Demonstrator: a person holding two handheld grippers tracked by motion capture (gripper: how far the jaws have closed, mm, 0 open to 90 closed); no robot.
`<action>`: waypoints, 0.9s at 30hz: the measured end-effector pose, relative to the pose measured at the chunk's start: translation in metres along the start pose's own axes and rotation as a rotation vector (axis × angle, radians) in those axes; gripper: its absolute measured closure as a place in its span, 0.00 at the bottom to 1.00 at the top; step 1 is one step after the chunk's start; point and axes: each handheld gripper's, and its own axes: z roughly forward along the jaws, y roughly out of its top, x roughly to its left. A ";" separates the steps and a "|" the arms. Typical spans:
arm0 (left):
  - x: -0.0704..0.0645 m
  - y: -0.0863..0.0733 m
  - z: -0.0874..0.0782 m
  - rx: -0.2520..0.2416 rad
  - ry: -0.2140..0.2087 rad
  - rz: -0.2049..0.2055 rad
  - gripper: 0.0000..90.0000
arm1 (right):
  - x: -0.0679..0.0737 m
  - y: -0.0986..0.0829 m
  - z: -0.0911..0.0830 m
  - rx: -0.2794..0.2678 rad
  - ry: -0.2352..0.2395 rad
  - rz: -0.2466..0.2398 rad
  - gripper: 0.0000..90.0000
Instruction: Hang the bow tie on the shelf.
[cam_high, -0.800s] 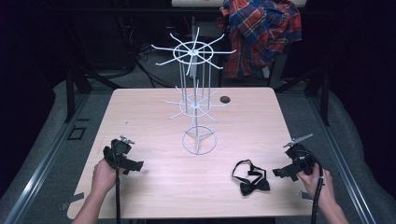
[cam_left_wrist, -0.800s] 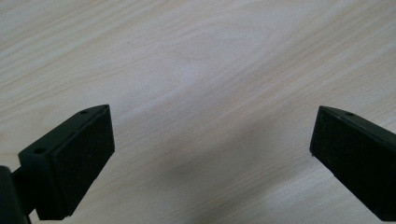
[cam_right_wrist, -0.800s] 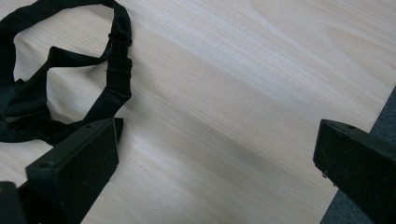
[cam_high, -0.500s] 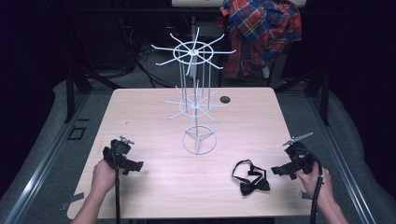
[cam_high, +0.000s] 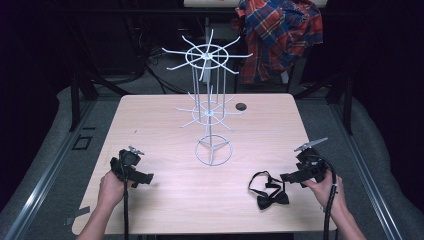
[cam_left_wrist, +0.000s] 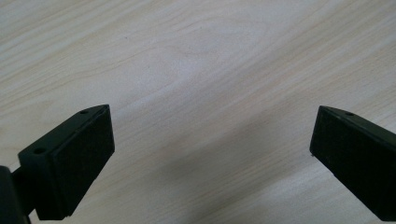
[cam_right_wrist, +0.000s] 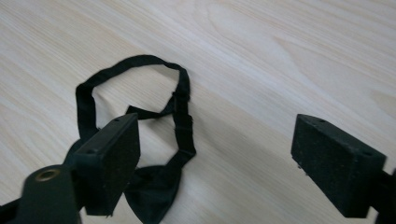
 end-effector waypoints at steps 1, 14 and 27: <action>0.000 0.000 0.000 0.000 0.000 0.000 0.00 | 0.000 0.000 0.000 0.000 0.000 0.000 0.21; -0.003 0.002 0.005 0.029 0.000 0.015 0.00 | 0.022 0.016 0.034 0.122 0.031 -0.057 0.59; -0.005 0.002 0.006 0.043 -0.003 0.025 0.00 | 0.026 0.014 0.052 0.187 -0.005 -0.093 0.71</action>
